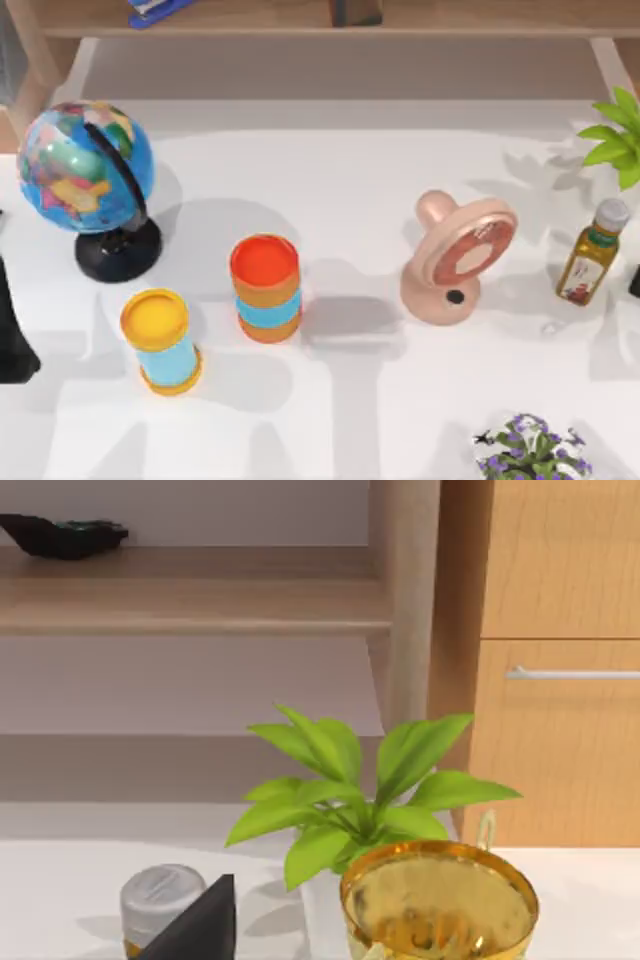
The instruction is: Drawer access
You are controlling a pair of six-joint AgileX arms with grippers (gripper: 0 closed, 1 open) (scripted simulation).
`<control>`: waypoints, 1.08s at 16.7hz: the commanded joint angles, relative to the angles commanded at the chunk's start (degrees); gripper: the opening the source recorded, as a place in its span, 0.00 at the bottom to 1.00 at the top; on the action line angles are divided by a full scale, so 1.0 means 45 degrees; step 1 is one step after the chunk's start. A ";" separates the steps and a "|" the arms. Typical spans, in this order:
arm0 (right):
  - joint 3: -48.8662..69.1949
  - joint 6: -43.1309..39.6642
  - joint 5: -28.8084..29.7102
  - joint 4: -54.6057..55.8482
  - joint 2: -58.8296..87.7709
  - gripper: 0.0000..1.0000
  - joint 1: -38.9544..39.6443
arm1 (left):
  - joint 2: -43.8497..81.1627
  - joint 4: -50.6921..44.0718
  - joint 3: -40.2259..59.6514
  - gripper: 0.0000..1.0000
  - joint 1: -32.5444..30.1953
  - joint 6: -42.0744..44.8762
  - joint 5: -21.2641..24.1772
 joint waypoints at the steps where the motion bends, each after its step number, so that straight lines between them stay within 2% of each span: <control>1: 0.0000 0.0000 0.0000 0.0000 0.0000 1.00 0.0000 | 0.0000 0.0000 0.0000 1.00 0.0000 0.0000 0.0000; 7: 0.1059 -0.0026 -0.0787 0.1509 0.2091 1.00 -0.0703 | 0.0000 0.0000 0.0000 1.00 0.0000 0.0000 0.0000; 18: 0.5261 0.0182 -0.3902 0.7654 1.2851 1.00 -0.4025 | 0.0000 0.0000 0.0000 1.00 0.0000 0.0000 0.0000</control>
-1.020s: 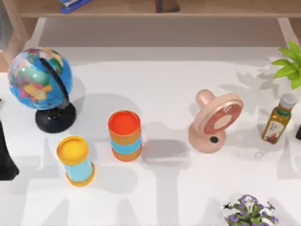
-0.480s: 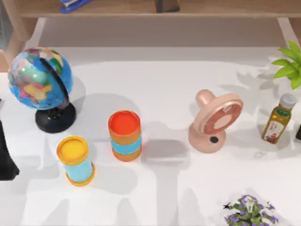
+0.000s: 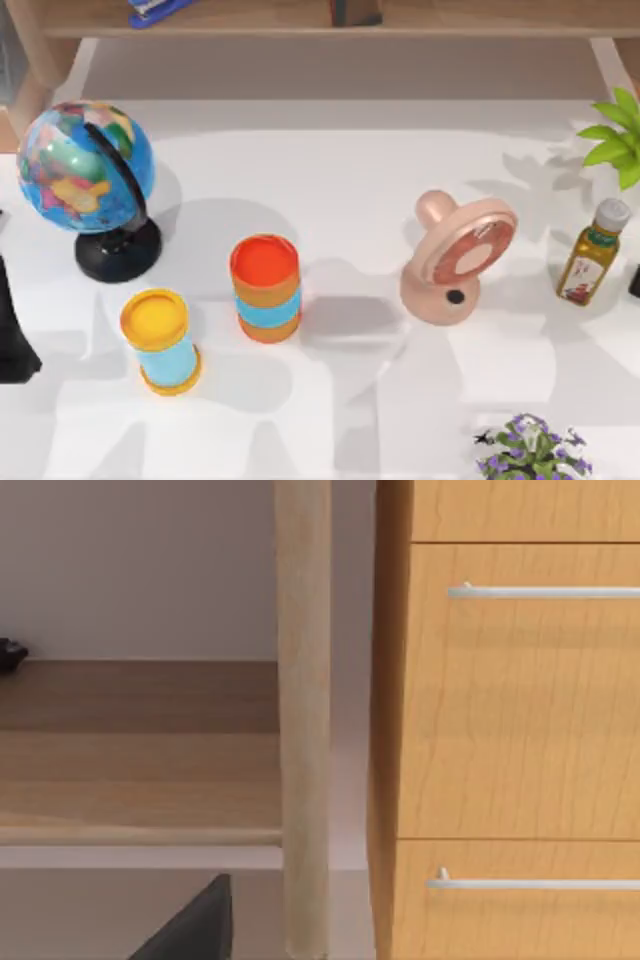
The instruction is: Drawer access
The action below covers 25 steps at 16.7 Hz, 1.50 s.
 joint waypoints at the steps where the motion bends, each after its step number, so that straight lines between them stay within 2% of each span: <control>1: 0.0311 0.0012 -0.0224 0.0449 0.0791 1.00 -0.0234 | 0.0000 0.0000 0.0000 1.00 0.0000 0.0000 0.0000; 5: 0.1127 0.0026 -0.0805 0.1619 0.2749 1.00 -0.0822 | 0.0000 0.0000 0.0000 1.00 0.0000 0.0000 0.0000; 11: 0.1160 0.0006 -0.0840 0.1713 0.2903 1.00 -0.0824 | 0.0000 0.0000 0.0000 1.00 0.0000 0.0000 0.0000; 14: 0.1619 -0.0823 -0.0942 0.2117 0.3696 1.00 -0.0891 | 0.0000 0.0000 0.0000 1.00 0.0000 0.0000 0.0000; 16: 0.2208 -0.2044 -0.1048 0.2625 0.4803 1.00 -0.0995 | 0.0000 0.0000 0.0000 1.00 0.0000 0.0000 0.0000; 19: 0.3379 -0.4904 -0.1214 0.3612 0.7070 1.00 -0.1217 | 0.0000 0.0000 0.0000 1.00 0.0000 0.0000 0.0000; 25: 0.6096 -1.2775 -0.1448 0.5786 1.2130 1.00 -0.1637 | 0.0000 0.0000 0.0000 1.00 0.0000 0.0000 0.0000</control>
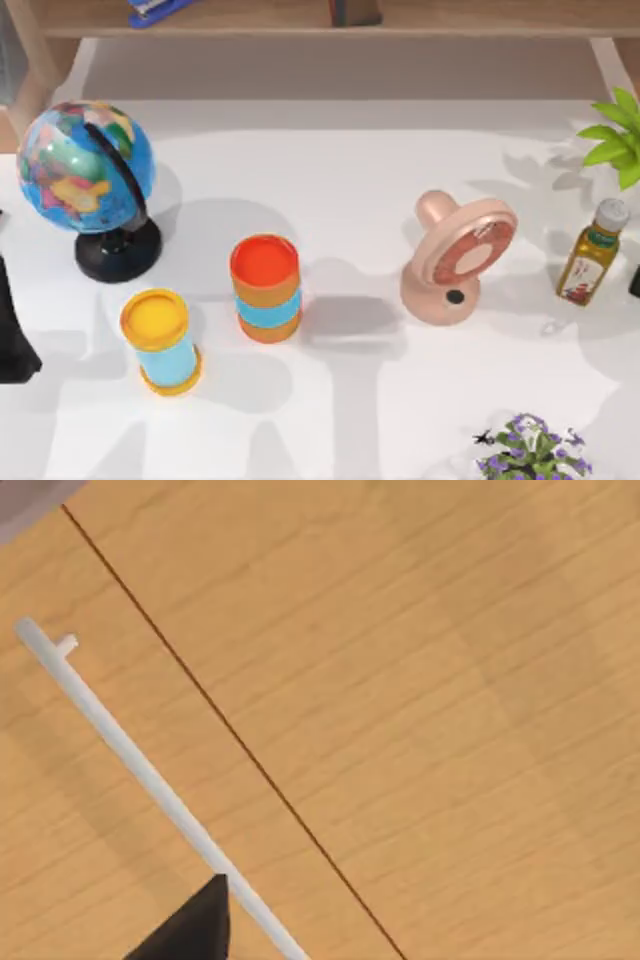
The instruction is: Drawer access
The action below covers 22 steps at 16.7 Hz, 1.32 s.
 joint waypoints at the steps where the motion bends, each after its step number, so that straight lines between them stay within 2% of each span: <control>1: 0.0425 -0.1275 -0.0018 0.0325 0.0745 1.00 -0.0047 | 0.0000 0.0000 0.0000 1.00 0.0000 0.0000 0.0000; 4: 0.1539 -0.4472 -0.0044 0.1154 0.2593 1.00 -0.0141 | 0.0000 0.0000 0.0000 1.00 0.0000 0.0000 0.0000; 8: 0.2476 -0.6851 -0.0038 0.1824 0.4059 1.00 -0.0185 | 0.0000 0.0000 0.0000 1.00 0.0000 0.0000 0.0000; 15: 0.2632 -0.7225 -0.0016 0.1890 0.4296 1.00 -0.0116 | 0.0000 0.0000 0.0000 1.00 0.0000 0.0000 0.0000; 22: 0.4102 -0.7250 0.0277 0.1131 0.4984 1.00 0.0116 | 0.0000 0.0000 0.0000 1.00 0.0000 0.0000 0.0000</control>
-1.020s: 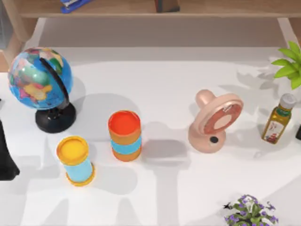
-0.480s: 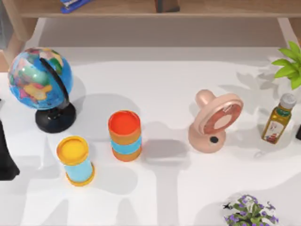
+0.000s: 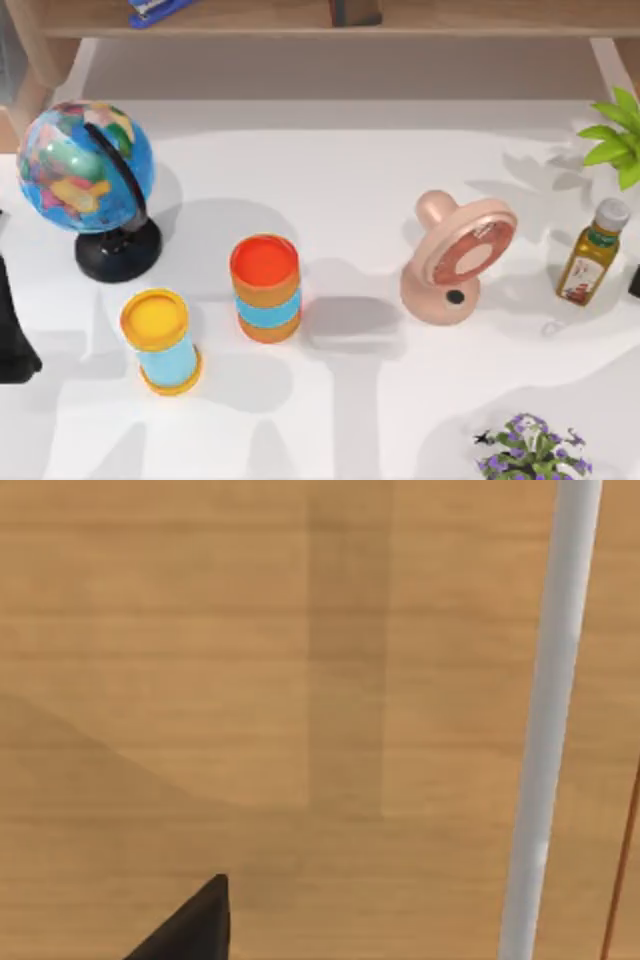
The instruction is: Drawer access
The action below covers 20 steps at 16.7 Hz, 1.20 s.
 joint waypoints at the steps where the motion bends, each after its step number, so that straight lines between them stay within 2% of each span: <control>1: 0.0000 0.0000 0.0000 0.0000 0.0000 1.00 0.0000 | 0.0000 0.0000 0.0000 1.00 0.0000 0.0000 0.0000; 3: 0.0000 0.0000 0.0000 0.0000 0.0000 1.00 0.0000 | 0.0000 0.0000 0.0000 1.00 0.0000 0.0000 0.0000; 16: 0.0000 0.0000 0.0000 0.0000 0.0000 0.02 0.0000 | 0.0000 0.0000 0.0000 1.00 0.0000 0.0000 0.0000; 20: 0.0000 0.0000 0.0000 0.0000 0.0000 0.00 0.0000 | 0.0000 0.0000 0.0000 1.00 0.0000 0.0000 0.0000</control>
